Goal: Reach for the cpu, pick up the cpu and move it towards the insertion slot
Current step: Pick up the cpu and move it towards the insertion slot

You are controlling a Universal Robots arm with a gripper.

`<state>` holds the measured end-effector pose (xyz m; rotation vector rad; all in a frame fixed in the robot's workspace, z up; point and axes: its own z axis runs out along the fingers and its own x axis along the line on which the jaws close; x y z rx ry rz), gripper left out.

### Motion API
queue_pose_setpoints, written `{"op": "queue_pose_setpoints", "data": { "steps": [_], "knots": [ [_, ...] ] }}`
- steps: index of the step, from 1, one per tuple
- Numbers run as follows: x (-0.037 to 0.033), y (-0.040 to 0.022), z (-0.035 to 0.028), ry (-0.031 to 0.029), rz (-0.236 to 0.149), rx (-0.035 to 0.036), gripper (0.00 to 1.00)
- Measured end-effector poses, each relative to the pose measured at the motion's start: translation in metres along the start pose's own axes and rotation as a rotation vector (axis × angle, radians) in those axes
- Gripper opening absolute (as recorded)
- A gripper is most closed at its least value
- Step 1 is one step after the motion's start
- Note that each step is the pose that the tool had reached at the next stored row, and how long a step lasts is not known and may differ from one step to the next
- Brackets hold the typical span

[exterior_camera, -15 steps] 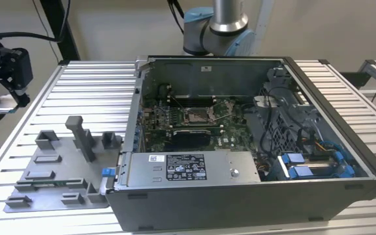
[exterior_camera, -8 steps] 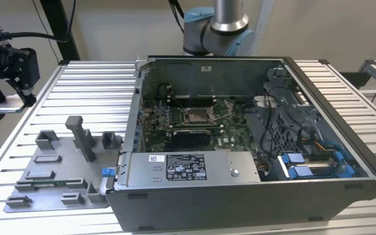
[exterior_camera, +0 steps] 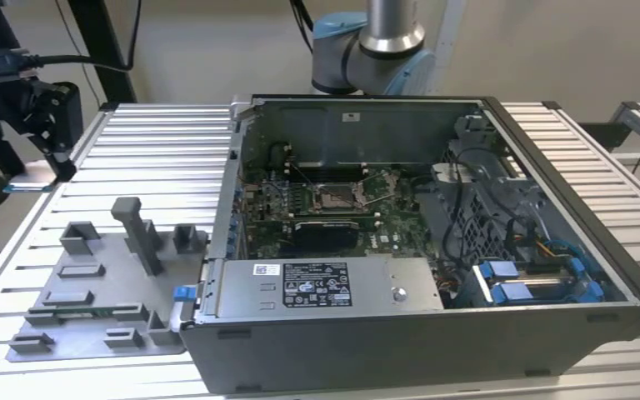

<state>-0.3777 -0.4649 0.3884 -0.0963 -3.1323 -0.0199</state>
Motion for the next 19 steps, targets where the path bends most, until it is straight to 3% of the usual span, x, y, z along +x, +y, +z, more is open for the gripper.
{"op": "queue_pose_setpoints", "data": {
  "steps": [19],
  "knots": [
    [-0.0412, 0.0026, -0.0002, 0.0085, 0.000, 0.0004, 0.00]
  ]
}}
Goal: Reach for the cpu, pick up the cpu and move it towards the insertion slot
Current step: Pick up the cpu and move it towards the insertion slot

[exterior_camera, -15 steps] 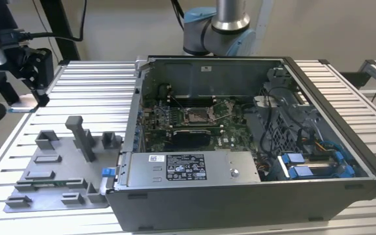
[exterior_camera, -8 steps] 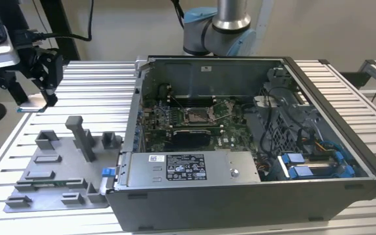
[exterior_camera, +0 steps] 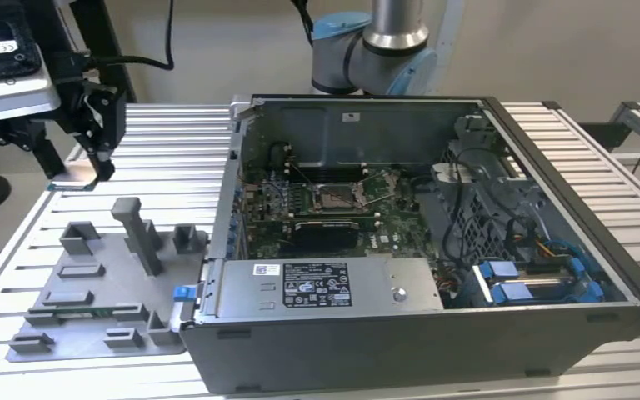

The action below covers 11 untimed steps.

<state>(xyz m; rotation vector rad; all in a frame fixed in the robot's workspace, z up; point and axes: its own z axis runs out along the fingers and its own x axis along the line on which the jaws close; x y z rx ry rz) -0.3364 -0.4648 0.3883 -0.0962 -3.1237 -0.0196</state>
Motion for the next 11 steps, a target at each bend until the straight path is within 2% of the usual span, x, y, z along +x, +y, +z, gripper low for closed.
{"op": "queue_pose_setpoints", "data": {
  "steps": [11],
  "knots": [
    [-0.0263, 0.0016, -0.0005, 0.0040, 0.000, 0.0004, 0.00]
  ]
}}
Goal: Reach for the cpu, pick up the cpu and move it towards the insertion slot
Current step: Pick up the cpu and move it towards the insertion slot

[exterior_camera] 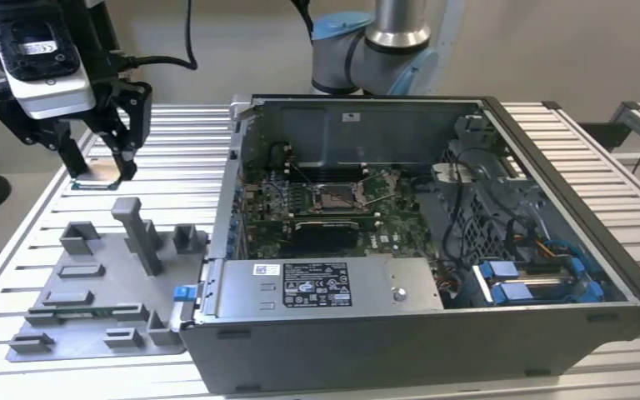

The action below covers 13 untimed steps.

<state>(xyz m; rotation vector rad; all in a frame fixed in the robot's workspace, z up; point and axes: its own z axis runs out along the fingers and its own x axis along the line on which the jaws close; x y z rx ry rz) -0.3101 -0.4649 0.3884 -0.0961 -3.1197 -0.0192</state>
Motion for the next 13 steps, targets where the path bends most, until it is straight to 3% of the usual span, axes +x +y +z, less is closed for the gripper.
{"op": "queue_pose_setpoints", "data": {
  "steps": [13],
  "knots": [
    [-0.0343, 0.0021, -0.0007, 0.0035, 0.000, 0.0002, 0.00]
  ]
}}
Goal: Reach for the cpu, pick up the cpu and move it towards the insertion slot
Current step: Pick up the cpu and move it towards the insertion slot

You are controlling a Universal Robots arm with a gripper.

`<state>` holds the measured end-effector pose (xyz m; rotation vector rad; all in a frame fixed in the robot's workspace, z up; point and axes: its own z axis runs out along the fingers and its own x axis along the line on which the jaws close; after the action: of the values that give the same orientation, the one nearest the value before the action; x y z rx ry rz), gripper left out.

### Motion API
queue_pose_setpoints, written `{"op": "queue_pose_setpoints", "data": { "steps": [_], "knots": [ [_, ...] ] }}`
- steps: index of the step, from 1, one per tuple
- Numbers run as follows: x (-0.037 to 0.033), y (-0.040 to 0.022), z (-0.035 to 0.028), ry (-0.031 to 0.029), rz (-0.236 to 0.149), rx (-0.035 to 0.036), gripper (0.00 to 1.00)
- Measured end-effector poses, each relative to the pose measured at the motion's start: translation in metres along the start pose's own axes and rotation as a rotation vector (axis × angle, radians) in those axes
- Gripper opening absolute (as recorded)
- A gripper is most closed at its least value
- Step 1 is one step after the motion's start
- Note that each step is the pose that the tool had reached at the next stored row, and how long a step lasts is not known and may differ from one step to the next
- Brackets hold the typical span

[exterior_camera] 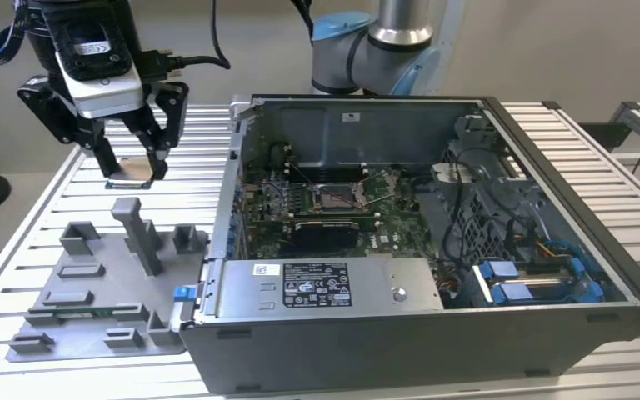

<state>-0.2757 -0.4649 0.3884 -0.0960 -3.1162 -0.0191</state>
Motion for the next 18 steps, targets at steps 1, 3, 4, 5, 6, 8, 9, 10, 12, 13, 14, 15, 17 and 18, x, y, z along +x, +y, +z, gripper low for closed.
{"op": "queue_pose_setpoints", "data": {
  "steps": [1, 3, 4, 5, 6, 8, 9, 10, 12, 13, 14, 15, 17, 18],
  "knots": [
    [-0.0034, 0.0002, -0.0001, 0.0002, 0.000, 0.0000, 0.00],
    [-0.0091, 0.0006, -0.0003, 0.0006, 0.000, 0.0001, 0.00],
    [-0.0119, 0.0008, -0.0003, 0.0007, 0.000, 0.0001, 0.00],
    [-0.0144, 0.0009, -0.0003, 0.0008, 0.000, 0.0000, 0.00],
    [-0.0169, 0.0011, -0.0004, 0.0009, 0.000, 0.0000, 0.00],
    [-0.0216, 0.0013, -0.0005, 0.0011, 0.000, 0.0001, 0.00],
    [-0.0235, 0.0015, -0.0006, 0.0012, 0.000, 0.0001, 0.00],
    [-0.0252, 0.0016, -0.0006, 0.0011, 0.000, 0.0000, 0.00],
    [-0.0281, 0.0017, -0.0007, 0.0012, 0.000, 0.0001, 0.00],
    [-0.0297, 0.0018, -0.0007, 0.0013, 0.000, 0.0001, 0.00],
    [-0.0314, 0.0019, -0.0008, 0.0013, 0.000, 0.0001, 0.00],
    [-0.0339, 0.0021, -0.0008, 0.0013, 0.000, 0.0002, 0.00],
    [-0.0389, 0.0024, -0.0009, 0.0012, 0.000, 0.0000, 0.00],
    [-0.0409, 0.0025, -0.0010, 0.0013, 0.000, 0.0001, 0.00]
  ]
}}
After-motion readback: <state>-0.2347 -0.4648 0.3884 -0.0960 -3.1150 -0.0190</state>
